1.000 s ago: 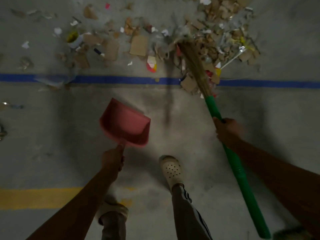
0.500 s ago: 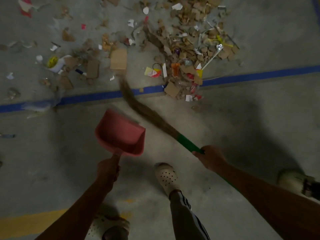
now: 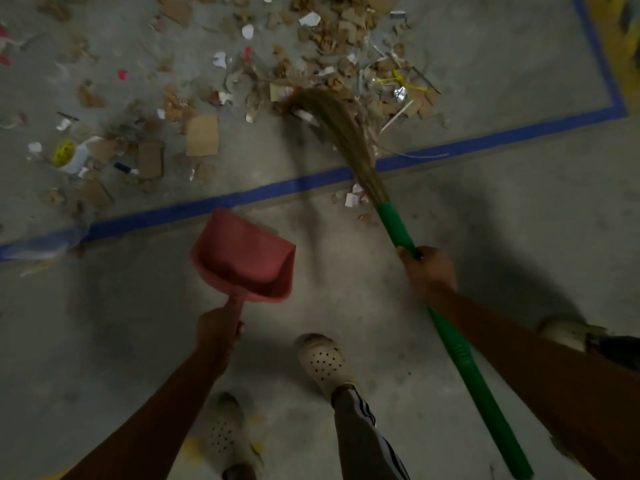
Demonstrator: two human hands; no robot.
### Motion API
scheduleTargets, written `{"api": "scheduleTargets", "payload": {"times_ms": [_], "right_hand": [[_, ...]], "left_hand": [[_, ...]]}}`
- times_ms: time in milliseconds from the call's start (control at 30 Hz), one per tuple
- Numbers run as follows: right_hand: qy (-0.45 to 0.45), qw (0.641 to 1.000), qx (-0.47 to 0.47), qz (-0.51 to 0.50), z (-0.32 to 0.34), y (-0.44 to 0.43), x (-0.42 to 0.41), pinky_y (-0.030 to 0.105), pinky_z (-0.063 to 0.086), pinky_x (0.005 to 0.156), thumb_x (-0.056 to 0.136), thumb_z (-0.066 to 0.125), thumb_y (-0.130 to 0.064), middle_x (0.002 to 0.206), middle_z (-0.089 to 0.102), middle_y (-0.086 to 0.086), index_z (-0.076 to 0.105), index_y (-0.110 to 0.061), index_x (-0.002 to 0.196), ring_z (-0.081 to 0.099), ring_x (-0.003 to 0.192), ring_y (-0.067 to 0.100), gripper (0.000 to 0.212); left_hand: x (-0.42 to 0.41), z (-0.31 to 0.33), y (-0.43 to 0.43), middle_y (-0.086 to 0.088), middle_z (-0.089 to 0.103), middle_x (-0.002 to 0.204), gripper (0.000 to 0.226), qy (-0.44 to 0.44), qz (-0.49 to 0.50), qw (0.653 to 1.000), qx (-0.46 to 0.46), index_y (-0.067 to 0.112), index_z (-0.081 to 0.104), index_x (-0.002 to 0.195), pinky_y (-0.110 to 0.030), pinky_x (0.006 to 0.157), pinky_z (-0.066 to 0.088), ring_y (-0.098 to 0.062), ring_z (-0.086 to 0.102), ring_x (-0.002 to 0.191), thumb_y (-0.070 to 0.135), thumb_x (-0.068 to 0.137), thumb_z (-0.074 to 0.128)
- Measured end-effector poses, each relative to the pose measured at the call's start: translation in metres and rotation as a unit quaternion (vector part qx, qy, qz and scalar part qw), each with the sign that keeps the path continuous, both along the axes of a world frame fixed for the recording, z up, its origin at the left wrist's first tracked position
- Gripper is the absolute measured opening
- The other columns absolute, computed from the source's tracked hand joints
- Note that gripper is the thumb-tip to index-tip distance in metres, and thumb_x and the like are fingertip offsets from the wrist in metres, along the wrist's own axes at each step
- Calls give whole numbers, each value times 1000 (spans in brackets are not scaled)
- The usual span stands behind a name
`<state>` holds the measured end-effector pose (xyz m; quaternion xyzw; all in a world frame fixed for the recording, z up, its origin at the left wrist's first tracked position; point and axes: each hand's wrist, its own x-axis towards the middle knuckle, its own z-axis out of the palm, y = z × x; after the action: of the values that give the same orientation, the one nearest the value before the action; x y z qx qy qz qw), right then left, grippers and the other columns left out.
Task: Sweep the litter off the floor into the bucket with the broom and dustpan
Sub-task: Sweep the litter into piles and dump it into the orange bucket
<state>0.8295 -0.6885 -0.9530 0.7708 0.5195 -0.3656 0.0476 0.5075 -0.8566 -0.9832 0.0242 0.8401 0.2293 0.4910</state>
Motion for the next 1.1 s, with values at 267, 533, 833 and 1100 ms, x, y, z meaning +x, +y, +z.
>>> {"api": "scheduleTargets", "payload": {"times_ms": [267,533,833,1100], "right_hand": [[108,984,-57,-129,21,-36,-12,32,57,58,91,71,-42,91,63,4,48,-23,109,65,69,19,34],[137,955,-80,-250,15,-62,-19,40,63,75,96,66,-35,89,70,8,62,-11,108,71,77,24,28],[127,924,-10,-360,17,-70,0,27,52,54,100,60,-24,89,63,8,51,-13,124,63,66,19,28],[108,857,-164,-477,-29,-83,-80,36,59,60,97,62,-18,77,63,10,56,-2,113,61,61,21,24]], "left_hand": [[-9,32,51,-11,49,50,71,7,-101,995,-2,8,53,54,-22,43,29,-18,36,35,72,87,58],[-21,55,91,-8,55,55,52,6,-130,992,-1,5,61,77,-18,35,27,-12,38,34,55,92,65],[-15,33,133,-9,57,61,50,-25,-152,988,2,7,60,74,-22,40,31,-13,41,38,53,93,65],[-59,-9,157,-5,59,58,64,-49,-190,979,-55,9,61,72,-23,41,33,-13,42,39,72,84,62]]}}
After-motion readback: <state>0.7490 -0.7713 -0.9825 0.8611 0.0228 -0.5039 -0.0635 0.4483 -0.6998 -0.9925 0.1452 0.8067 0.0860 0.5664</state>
